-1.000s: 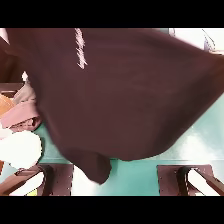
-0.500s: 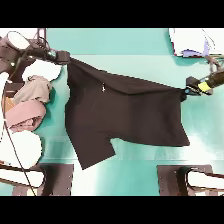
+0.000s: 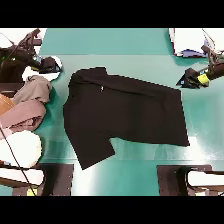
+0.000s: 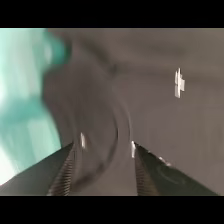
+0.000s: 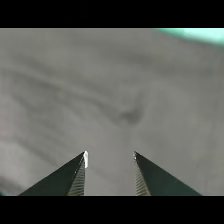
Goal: Fold the shirts.
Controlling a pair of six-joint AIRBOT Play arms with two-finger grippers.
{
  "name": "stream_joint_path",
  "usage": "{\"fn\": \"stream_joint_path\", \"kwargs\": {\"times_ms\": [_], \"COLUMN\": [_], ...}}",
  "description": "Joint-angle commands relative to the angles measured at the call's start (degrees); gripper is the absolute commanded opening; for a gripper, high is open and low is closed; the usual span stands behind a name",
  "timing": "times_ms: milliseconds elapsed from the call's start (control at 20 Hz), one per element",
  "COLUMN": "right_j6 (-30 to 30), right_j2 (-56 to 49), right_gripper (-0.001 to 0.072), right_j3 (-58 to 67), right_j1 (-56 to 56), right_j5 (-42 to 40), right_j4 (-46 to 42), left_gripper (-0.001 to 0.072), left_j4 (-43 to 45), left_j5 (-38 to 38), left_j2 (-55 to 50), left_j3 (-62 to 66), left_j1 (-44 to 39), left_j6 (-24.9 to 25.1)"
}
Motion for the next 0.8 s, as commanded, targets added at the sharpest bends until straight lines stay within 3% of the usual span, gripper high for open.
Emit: {"fn": "stream_joint_path", "kwargs": {"times_ms": [0, 400, 750], "right_j6": [-1.4, -1.3, -1.3], "right_j2": [7.9, 23.2, 25.8], "right_gripper": [0.0355, 0.0355, 0.0355], "right_j3": [-9.6, -23.2, -24.4], "right_j1": [-0.5, -0.5, -0.5], "right_j5": [0.9, -1.4, -1.1], "right_j4": [0.9, 1.0, 1.0], "left_gripper": [0.0428, 0.0428, 0.0428], "left_j4": [1.9, 5.5, -0.4], "left_j5": [-4.9, 3.0, 13.2], "left_j2": [7.9, 30.8, 31.7], "left_j3": [-13.4, -54.0, -65.1], "left_j1": [2.8, 2.8, -2.0], "left_j6": [-1.0, -4.3, -4.2]}}
